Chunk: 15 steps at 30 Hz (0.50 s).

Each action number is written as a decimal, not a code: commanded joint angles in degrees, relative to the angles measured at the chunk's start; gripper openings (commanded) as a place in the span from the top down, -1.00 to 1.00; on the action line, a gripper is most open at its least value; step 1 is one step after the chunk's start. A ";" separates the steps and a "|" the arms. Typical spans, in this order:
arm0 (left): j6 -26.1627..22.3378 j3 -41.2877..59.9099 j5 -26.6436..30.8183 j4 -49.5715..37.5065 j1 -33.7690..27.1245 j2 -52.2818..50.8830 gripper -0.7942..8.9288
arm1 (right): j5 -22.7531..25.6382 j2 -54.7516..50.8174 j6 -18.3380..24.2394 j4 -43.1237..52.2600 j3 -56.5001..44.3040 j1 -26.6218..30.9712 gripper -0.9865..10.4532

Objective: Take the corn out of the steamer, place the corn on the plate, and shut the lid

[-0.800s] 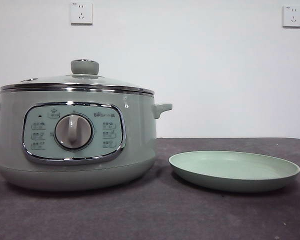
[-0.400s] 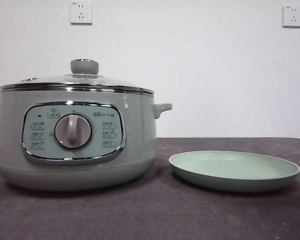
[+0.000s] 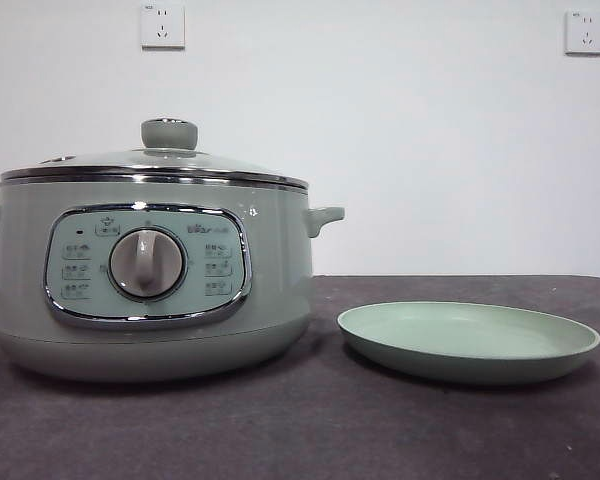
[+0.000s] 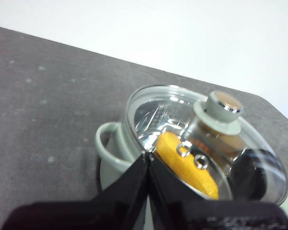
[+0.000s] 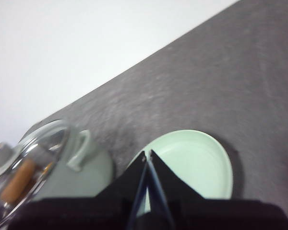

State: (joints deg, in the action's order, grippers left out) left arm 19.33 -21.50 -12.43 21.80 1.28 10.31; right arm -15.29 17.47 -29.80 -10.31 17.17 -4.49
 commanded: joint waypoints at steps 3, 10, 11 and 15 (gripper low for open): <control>-3.82 -6.60 -2.54 0.68 -0.11 6.93 0.85 | -4.22 7.61 8.13 -0.55 7.41 -0.04 0.85; -10.19 -17.14 -8.00 6.27 -0.11 18.40 0.85 | -9.31 19.41 17.00 -10.69 20.68 -0.02 0.83; -10.99 -18.62 -9.05 7.43 -0.09 20.06 0.85 | -10.58 21.14 18.56 -13.05 22.84 -0.04 0.83; -12.66 -23.63 -12.31 11.34 -0.07 25.38 0.85 | -15.78 26.88 24.63 -21.64 30.12 -0.04 0.83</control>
State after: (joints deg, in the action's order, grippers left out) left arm 8.71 -44.49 -23.92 32.88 1.28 35.00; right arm -30.22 43.81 -9.56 -30.94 46.26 -4.49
